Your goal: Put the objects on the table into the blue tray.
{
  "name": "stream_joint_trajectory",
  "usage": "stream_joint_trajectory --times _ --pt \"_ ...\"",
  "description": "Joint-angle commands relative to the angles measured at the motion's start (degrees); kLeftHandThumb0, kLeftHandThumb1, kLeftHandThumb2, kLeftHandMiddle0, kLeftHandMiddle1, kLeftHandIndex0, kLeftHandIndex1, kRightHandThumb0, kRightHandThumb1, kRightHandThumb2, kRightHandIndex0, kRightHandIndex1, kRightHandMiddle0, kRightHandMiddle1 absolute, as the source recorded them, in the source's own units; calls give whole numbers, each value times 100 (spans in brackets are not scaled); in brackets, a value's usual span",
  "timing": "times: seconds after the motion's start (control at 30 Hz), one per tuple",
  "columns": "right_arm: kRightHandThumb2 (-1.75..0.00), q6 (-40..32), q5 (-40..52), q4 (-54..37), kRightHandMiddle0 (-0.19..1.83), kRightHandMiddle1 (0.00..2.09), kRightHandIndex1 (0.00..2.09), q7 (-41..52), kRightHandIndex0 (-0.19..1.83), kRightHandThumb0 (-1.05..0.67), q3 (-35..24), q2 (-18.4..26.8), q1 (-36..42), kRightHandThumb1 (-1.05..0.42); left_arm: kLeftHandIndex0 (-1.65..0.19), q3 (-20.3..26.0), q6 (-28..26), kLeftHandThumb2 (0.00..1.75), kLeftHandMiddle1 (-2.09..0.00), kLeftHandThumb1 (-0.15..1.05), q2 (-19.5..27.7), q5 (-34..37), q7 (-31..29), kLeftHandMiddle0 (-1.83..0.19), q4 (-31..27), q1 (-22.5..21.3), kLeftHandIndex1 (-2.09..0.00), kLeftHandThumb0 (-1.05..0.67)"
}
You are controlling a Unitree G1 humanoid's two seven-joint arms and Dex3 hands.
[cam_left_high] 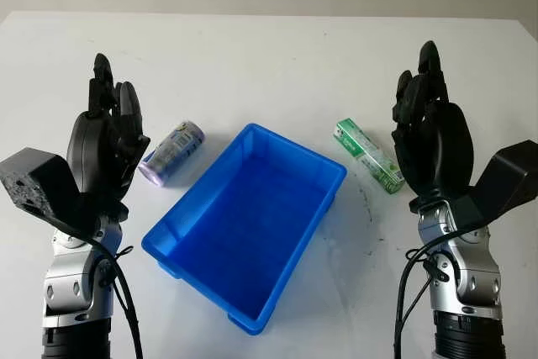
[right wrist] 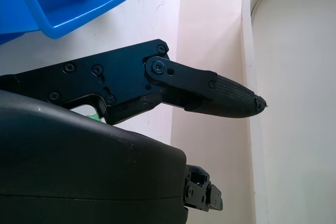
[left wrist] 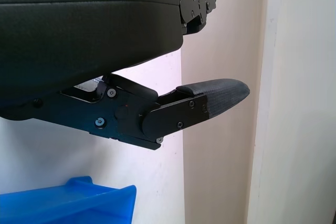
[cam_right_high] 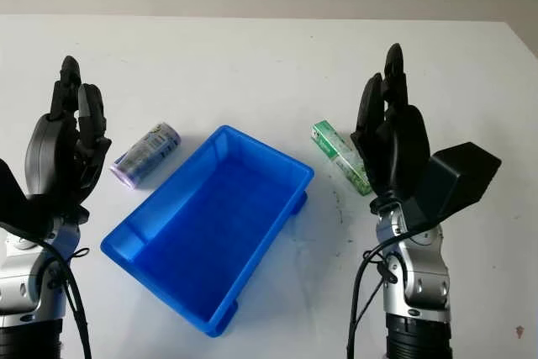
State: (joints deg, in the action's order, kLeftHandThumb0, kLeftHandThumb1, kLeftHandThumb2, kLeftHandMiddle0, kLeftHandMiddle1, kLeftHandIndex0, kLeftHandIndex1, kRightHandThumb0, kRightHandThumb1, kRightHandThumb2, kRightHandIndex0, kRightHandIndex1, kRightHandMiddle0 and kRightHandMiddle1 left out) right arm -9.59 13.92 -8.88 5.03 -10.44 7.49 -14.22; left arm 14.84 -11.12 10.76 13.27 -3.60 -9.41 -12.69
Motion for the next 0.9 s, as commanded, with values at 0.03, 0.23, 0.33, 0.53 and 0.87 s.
stream_joint_trajectory --times 0.03,0.23,0.33,0.53,0.87 --pt "-67 8 18 -79 -19 0 0 -3 -19 -71 -31 12 10 -105 19 27 9 69 0 105 60 -6 -10 19 -105 4 0 -72" --pt "-66 9 -25 98 -19 0 0 14 -19 -72 -32 69 -116 -105 19 -46 55 69 0 105 26 -77 22 19 1 -78 0 -71" --pt "-64 35 -33 171 -19 0 0 82 -19 -71 -66 154 -206 -105 19 -36 87 70 0 105 12 -60 7 19 54 -86 0 -71" --pt "-30 -239 -562 23 -13 4 5 -203 -11 -68 -163 650 -602 -105 19 -31 132 70 0 105 -46 -66 71 19 62 -54 0 -71" --pt "-4 -685 -2168 637 6 59 45 105 26 -58 142 2339 -1488 -87 19 -81 282 71 0 105 -62 -82 59 19 166 -86 0 -71"
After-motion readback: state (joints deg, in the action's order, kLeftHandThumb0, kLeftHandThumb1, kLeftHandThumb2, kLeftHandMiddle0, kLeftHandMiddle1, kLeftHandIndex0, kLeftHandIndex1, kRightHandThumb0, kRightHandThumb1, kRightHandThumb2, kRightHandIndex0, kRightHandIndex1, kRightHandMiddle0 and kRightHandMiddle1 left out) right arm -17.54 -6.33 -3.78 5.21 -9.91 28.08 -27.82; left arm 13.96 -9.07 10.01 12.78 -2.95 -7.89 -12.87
